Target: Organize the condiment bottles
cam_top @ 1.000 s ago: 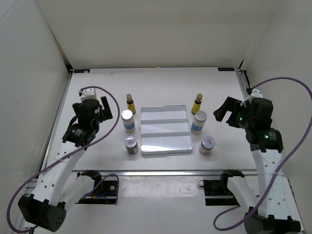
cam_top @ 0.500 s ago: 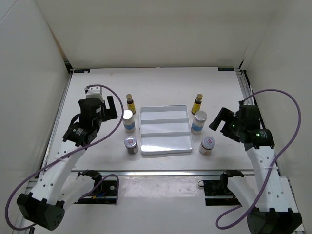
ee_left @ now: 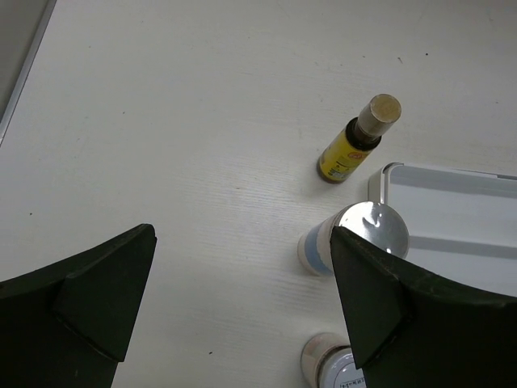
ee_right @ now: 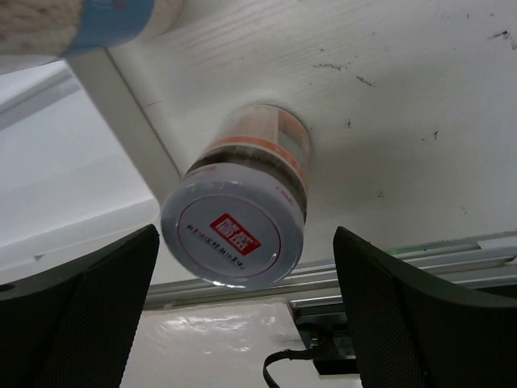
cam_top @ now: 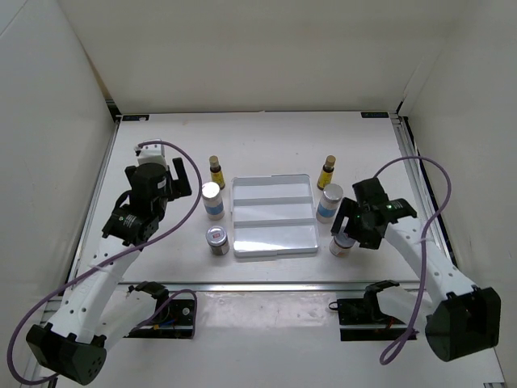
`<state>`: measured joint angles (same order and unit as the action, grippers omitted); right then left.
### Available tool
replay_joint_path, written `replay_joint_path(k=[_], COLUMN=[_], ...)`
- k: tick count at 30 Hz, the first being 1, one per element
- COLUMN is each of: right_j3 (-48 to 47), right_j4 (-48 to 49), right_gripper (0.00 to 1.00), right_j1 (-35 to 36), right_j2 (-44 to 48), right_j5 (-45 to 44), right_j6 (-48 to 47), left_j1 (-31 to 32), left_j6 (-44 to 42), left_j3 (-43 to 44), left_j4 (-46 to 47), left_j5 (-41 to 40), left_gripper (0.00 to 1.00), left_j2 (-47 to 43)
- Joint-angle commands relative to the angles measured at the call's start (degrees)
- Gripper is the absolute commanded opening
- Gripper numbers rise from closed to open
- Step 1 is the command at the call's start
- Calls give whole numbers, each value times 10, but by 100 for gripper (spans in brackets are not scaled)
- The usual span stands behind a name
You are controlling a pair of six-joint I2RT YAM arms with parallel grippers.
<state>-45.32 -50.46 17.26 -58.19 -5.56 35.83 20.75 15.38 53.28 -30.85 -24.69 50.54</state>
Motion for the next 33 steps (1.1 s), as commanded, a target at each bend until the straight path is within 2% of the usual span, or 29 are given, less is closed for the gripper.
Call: replay_joint_path(k=[1, 5, 8, 9, 11, 12, 13, 16, 17, 20, 22, 25, 30, 33], right_j3=[3, 3, 8, 8, 8, 3, 3, -36, -49, -108, -134, -163, -170, -170], right_j4=[2, 2, 2, 2, 2, 2, 2, -18, -25, -67, -86, -86, -17, 21], right_gripper=[91, 85, 68, 58, 48, 39, 35, 20, 13, 2, 0, 0, 0, 0], right_j1=[21, 33, 33, 38, 51, 56, 63, 102, 128, 194, 227, 276, 351, 360], right_j2=[-38, -58, -58, -48, -26, -19, -12, 0, 0, -10, -17, -31, -91, -141], right_j5=[-48, -74, -74, -74, -79, -79, -86, -110, -124, -158, -199, -212, -241, -241], right_j6=[37, 55, 55, 61, 67, 67, 67, 81, 81, 110, 132, 138, 144, 138], left_j1=[3, 3, 3, 3, 3, 3, 3, 3, 3, 3, 3, 3, 3, 3], left_j6=[4, 4, 4, 4, 4, 4, 4, 4, 4, 4, 9, 9, 38, 33], left_j3=[9, 9, 9, 9, 9, 9, 9, 9, 9, 9, 14, 14, 2, 8], left_j4=[3, 3, -3, -3, -3, -3, -3, -3, -3, -3, -3, -3, -3, -3], left_j5=[-26, -32, -32, -32, -37, -37, -37, -37, -31, -24, -19, -12, 1, 7], left_gripper=[100, 100, 100, 100, 100, 100, 100, 100, 100, 100, 100, 100, 100, 100], left_j2=[-11, -11, -11, -5, -5, 0, 0, 0, 0, 0, 0, -5, -11, 1])
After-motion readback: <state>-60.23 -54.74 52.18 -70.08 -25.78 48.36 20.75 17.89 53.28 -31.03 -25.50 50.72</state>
